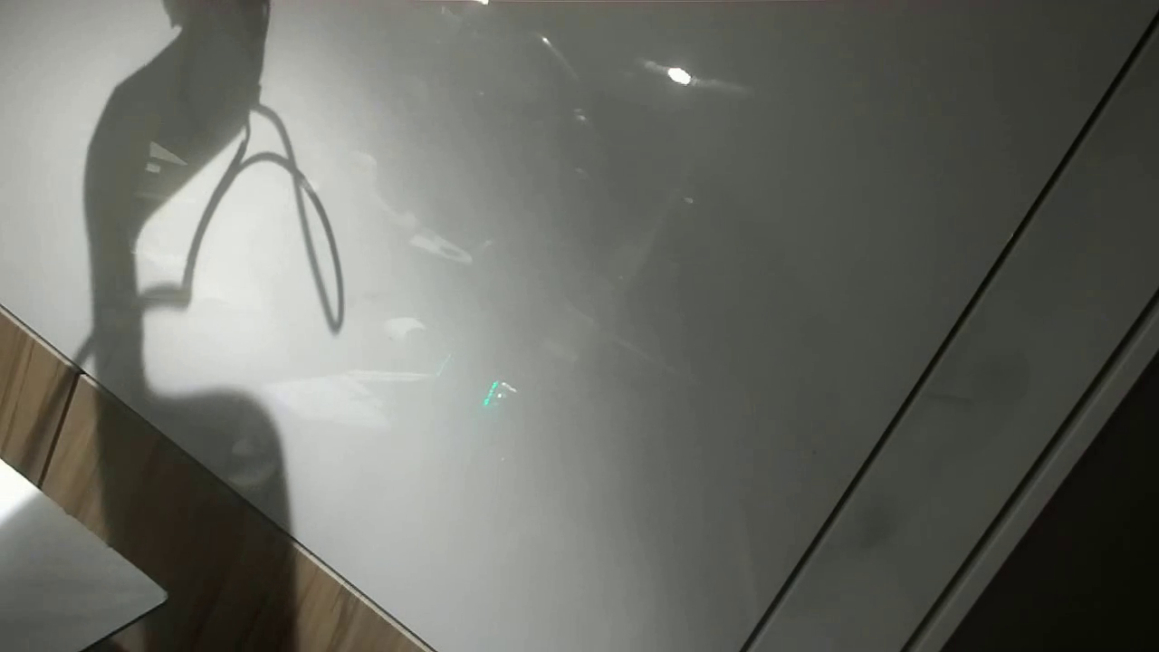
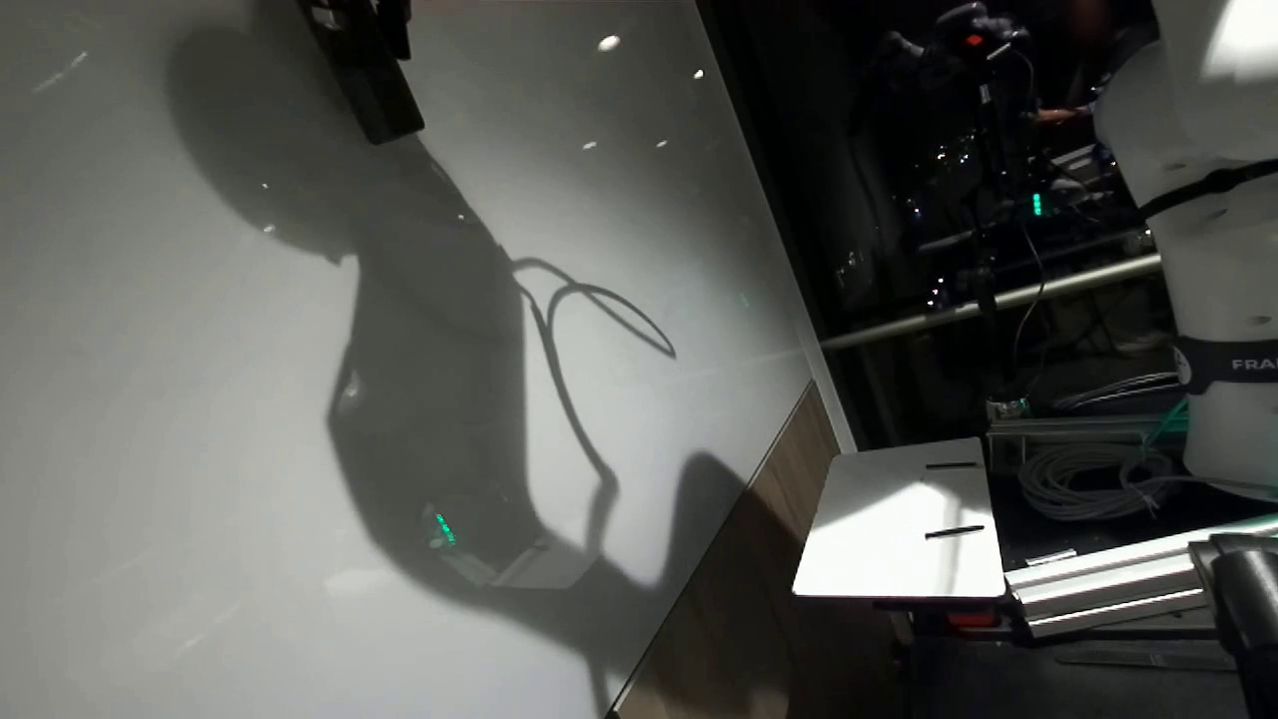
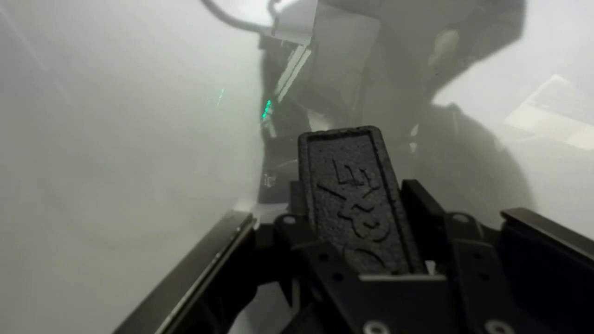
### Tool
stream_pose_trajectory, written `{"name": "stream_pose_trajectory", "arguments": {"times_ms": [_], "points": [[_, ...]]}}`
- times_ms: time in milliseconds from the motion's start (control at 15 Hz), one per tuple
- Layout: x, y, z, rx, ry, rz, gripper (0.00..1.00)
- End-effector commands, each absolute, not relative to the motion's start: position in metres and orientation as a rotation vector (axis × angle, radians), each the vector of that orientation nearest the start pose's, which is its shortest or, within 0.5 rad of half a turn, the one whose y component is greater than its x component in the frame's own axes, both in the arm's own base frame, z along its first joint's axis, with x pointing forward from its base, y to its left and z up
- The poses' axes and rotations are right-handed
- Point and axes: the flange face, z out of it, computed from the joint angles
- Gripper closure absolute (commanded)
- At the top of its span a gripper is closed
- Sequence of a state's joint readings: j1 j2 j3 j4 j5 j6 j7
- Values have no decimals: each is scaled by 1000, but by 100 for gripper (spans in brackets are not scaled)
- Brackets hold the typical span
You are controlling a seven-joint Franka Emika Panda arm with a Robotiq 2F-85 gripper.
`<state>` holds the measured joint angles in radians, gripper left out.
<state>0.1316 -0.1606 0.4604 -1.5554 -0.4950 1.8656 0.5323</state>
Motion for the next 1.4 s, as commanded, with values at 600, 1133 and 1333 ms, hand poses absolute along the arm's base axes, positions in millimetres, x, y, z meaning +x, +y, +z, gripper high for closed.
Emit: {"name": "stream_pose_trajectory", "arguments": {"times_ms": [600,1133,1333], "points": [[469,252,810,-3166,-15,-1161,72],[465,254,834,-3119,29,-1186,72],[470,263,814,-3144,15,-1144,72]]}}
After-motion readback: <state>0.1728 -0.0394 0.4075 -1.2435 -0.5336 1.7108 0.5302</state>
